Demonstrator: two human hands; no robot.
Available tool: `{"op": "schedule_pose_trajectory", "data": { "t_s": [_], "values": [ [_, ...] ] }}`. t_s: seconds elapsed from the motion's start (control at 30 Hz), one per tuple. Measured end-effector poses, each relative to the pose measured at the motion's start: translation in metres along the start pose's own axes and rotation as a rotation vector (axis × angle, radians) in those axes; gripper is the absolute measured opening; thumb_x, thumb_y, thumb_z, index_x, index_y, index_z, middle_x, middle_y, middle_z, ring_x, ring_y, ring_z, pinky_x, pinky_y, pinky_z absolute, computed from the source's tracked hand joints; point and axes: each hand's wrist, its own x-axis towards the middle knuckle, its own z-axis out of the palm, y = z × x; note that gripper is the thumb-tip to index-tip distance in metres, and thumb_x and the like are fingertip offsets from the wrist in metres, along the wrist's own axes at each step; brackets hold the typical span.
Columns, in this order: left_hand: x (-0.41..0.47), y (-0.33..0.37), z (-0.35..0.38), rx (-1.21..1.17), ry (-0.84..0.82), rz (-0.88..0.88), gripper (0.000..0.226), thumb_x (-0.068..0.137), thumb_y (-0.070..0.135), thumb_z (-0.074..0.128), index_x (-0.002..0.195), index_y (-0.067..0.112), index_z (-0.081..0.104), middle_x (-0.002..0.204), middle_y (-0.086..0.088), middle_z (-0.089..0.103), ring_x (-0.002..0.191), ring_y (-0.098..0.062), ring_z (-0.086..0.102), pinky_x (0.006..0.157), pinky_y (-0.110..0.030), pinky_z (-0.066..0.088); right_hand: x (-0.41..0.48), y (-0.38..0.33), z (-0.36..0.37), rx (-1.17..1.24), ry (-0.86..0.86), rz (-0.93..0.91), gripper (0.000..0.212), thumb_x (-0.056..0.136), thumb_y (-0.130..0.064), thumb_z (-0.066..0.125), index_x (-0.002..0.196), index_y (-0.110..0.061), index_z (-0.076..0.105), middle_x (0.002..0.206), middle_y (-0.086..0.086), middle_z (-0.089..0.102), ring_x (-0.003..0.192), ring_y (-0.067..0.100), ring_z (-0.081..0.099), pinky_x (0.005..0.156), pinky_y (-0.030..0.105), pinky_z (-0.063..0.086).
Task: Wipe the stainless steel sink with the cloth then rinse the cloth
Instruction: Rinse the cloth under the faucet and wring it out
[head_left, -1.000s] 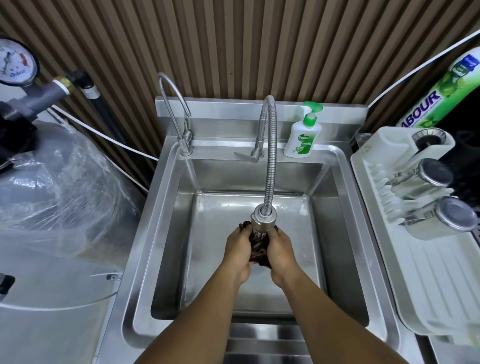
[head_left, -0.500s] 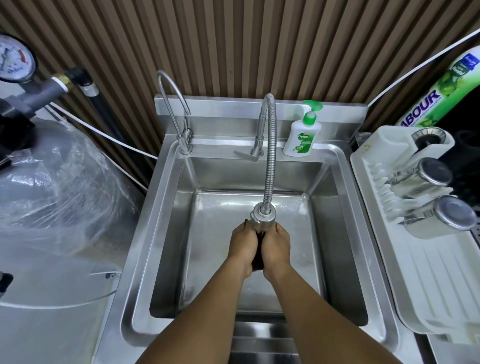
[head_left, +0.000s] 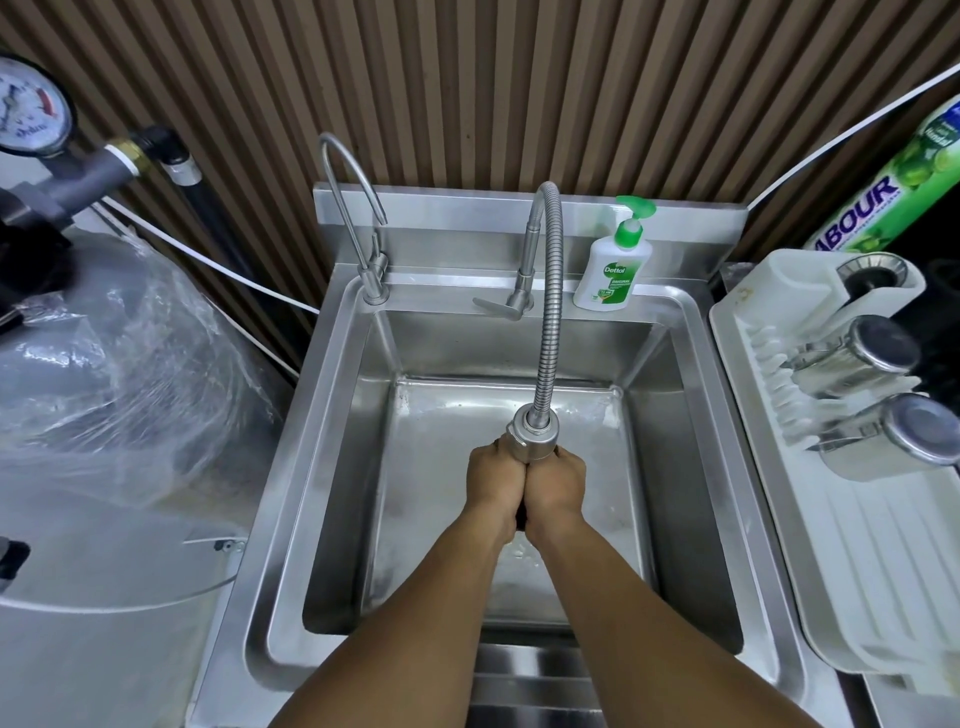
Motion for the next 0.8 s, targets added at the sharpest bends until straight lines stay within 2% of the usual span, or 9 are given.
{"op": "schedule_pose_trajectory", "data": {
  "t_s": [0.13, 0.4, 0.47, 0.53, 0.63, 0.7, 0.73, 0.8],
  "values": [
    [0.0, 0.001, 0.0, 0.024, -0.002, 0.009, 0.021, 0.081, 0.021, 0.071, 0.069, 0.007, 0.062, 0.062, -0.008, 0.061, 0.065, -0.028, 0.059, 0.059, -0.035, 0.049, 0.005, 0.001, 0.002, 0.016, -0.007, 0.009, 0.024, 0.066, -0.014, 0.065, 0.054, -0.017, 0.045, 0.058, 0.006, 0.046, 0.062, 0.022, 0.041, 0.059, 0.037, 0.038],
    [-0.005, 0.001, -0.004, 0.018, 0.003, -0.02, 0.019, 0.084, 0.02, 0.064, 0.072, 0.005, 0.061, 0.064, -0.009, 0.061, 0.065, -0.028, 0.059, 0.059, -0.035, 0.049, 0.01, 0.008, 0.0, -0.035, -0.063, 0.041, 0.013, 0.068, -0.014, 0.066, 0.064, -0.012, 0.055, 0.062, 0.01, 0.05, 0.062, 0.024, 0.048, 0.059, 0.039, 0.041],
    [-0.007, 0.001, -0.004, 0.017, 0.013, -0.013, 0.023, 0.085, 0.024, 0.063, 0.071, 0.006, 0.061, 0.067, -0.011, 0.061, 0.065, -0.028, 0.06, 0.061, -0.036, 0.049, 0.008, 0.007, -0.002, -0.051, -0.08, 0.053, 0.012, 0.072, -0.019, 0.069, 0.068, -0.012, 0.06, 0.064, 0.012, 0.055, 0.063, 0.025, 0.052, 0.059, 0.039, 0.043],
    [-0.012, 0.002, -0.006, -0.014, 0.003, -0.017, 0.039, 0.093, 0.038, 0.054, 0.071, 0.008, 0.064, 0.068, -0.01, 0.066, 0.069, -0.028, 0.064, 0.066, -0.036, 0.051, -0.001, 0.0, -0.006, -0.072, -0.126, 0.062, 0.019, 0.079, -0.028, 0.067, 0.076, -0.009, 0.067, 0.072, 0.016, 0.065, 0.065, 0.028, 0.06, 0.062, 0.039, 0.048],
    [-0.016, -0.001, -0.016, -0.18, -0.058, -0.087, 0.067, 0.099, 0.065, 0.033, 0.092, 0.015, 0.077, 0.086, -0.008, 0.079, 0.091, -0.027, 0.073, 0.086, -0.043, 0.055, -0.011, -0.009, -0.017, -0.008, -0.205, 0.125, 0.046, 0.099, -0.045, 0.045, 0.097, -0.011, 0.077, 0.091, 0.012, 0.079, 0.083, 0.026, 0.074, 0.076, 0.038, 0.057],
    [-0.015, -0.004, -0.026, -0.24, -0.087, -0.118, 0.076, 0.095, 0.075, 0.025, 0.111, 0.019, 0.075, 0.102, -0.01, 0.078, 0.102, -0.031, 0.072, 0.098, -0.052, 0.051, -0.013, -0.012, -0.025, 0.099, -0.27, 0.195, 0.056, 0.102, -0.053, 0.035, 0.108, -0.016, 0.077, 0.099, 0.012, 0.079, 0.098, 0.028, 0.074, 0.089, 0.043, 0.057],
    [-0.016, -0.005, -0.032, -0.239, -0.115, -0.14, 0.076, 0.095, 0.076, 0.023, 0.116, 0.023, 0.073, 0.106, -0.009, 0.078, 0.106, -0.031, 0.071, 0.099, -0.056, 0.05, -0.014, -0.012, -0.029, 0.146, -0.306, 0.232, 0.057, 0.101, -0.053, 0.035, 0.112, -0.015, 0.076, 0.104, 0.013, 0.078, 0.103, 0.031, 0.073, 0.094, 0.045, 0.055],
    [-0.018, -0.007, -0.042, -0.194, -0.209, -0.198, 0.069, 0.096, 0.074, 0.022, 0.121, 0.03, 0.069, 0.112, -0.006, 0.076, 0.109, -0.032, 0.068, 0.092, -0.06, 0.049, -0.016, -0.011, -0.037, 0.223, -0.376, 0.282, 0.055, 0.101, -0.049, 0.037, 0.117, -0.011, 0.075, 0.111, 0.018, 0.076, 0.106, 0.033, 0.073, 0.096, 0.047, 0.053]
  ]
}}
